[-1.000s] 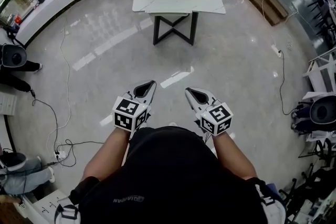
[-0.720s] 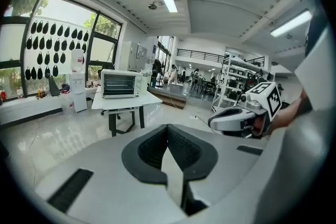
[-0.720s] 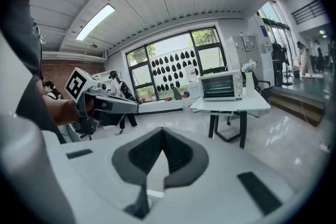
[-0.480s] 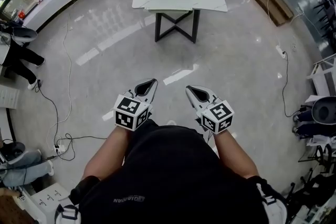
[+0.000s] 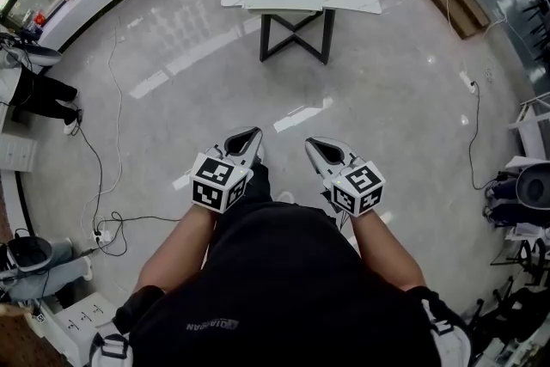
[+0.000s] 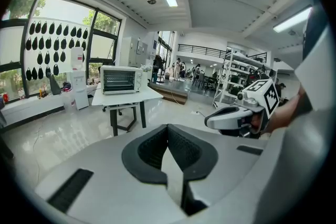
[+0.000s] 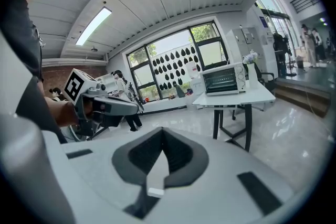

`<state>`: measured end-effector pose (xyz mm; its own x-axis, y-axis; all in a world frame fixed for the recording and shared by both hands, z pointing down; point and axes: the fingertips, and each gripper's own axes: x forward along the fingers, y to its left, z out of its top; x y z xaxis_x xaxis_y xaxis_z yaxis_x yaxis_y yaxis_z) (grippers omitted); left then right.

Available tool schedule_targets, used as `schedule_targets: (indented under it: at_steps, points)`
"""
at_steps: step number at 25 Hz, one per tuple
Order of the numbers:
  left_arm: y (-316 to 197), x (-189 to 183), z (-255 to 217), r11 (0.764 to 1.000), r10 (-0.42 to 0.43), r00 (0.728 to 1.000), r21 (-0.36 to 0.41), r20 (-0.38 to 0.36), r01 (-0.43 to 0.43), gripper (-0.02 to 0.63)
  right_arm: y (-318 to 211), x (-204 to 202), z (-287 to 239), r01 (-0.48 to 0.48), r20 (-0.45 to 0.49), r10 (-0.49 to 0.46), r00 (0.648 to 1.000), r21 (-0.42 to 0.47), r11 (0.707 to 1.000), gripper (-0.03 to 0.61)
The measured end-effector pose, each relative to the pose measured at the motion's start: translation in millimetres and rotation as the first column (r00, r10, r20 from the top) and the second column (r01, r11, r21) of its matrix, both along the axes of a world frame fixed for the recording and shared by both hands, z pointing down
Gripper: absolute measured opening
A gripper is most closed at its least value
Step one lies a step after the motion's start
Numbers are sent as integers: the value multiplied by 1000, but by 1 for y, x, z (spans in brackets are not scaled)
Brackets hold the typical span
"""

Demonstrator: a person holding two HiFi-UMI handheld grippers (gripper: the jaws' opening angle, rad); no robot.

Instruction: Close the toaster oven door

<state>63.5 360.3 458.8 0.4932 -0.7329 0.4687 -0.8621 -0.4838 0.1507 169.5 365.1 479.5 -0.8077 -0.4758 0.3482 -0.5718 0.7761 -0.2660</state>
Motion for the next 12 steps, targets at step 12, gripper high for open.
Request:
schedule_targets:
  at_steps: [12]
  points:
    - [-48,-20,10,1000,7,1000,-21,-30,-7,3,-44,-18,8,-23,-20,22,1000,-27,999,2]
